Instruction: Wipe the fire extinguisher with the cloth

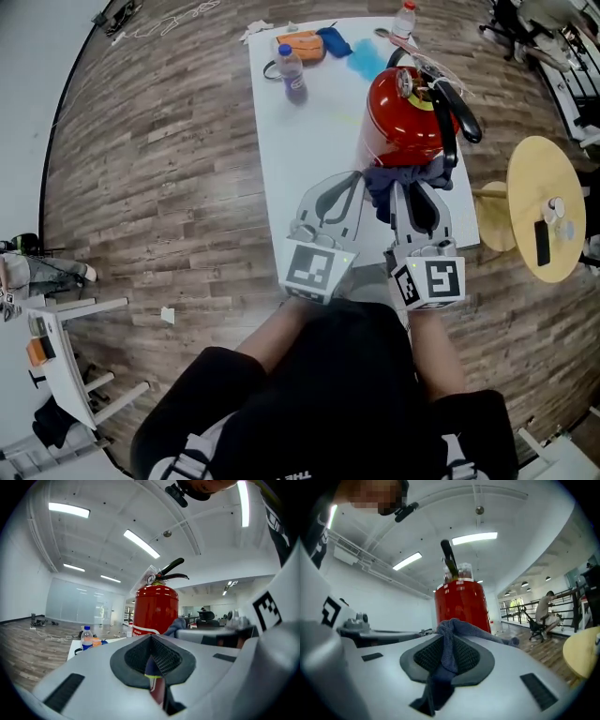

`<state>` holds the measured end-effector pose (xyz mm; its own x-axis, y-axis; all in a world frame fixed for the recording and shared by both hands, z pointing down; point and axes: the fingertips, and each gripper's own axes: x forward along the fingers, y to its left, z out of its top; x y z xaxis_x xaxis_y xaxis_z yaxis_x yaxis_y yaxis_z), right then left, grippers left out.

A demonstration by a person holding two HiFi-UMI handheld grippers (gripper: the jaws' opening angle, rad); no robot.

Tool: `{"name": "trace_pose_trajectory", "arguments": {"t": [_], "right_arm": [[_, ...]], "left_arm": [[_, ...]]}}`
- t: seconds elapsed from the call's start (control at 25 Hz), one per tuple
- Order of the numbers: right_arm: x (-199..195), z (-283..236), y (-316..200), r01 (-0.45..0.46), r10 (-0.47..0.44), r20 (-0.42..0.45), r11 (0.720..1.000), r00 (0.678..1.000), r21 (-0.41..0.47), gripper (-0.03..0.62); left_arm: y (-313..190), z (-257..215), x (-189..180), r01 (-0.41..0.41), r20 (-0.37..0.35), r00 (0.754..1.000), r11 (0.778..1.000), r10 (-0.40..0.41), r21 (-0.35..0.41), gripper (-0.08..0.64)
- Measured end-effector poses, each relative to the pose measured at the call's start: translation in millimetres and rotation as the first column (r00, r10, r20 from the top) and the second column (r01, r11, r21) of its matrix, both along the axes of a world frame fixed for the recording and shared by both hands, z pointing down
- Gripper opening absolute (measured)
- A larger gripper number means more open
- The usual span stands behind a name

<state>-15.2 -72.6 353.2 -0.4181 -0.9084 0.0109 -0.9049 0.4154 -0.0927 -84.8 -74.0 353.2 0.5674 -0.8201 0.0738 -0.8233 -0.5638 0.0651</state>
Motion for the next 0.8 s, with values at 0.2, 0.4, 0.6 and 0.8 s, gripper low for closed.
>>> {"name": "trace_pose_trajectory", "arguments": {"t": [0.2, 0.4, 0.6, 0.8], "right_arm": [[-30.9, 65.3, -3.2, 0.043, -0.051, -0.043, 0.983, 0.998, -0.178, 0.069], [-28.9, -59.4, -2.5, 0.004, -0.009, 0.103, 0.999, 0.995, 0.049, 0.069], [-25.4, -85.9, -4.7, -0.052, 0.040, 0.129, 0.994, 0.991, 0.094, 0.069], [-44.2, -26.6, -12.0, 0.000, 0.012, 0.130, 0.995, 0.991, -0.096, 0.069]], "left_arm": [[12.9, 10.1, -14.1, 0.000, -0.032, 0.999, 0.999, -0.001, -0.048, 0.023], [16.4, -4.2, -43.6, 0.064, -0.061, 0.996, 0.998, -0.064, -0.009, 0.023], [17.7, -2.2, -56.9, 0.088, -0.076, 0.993, 0.996, -0.089, -0.011, 0.023], [25.2, 6.8, -67.4, 0.095, -0.060, 0.993, 0.995, -0.097, -0.035, 0.023]]}}
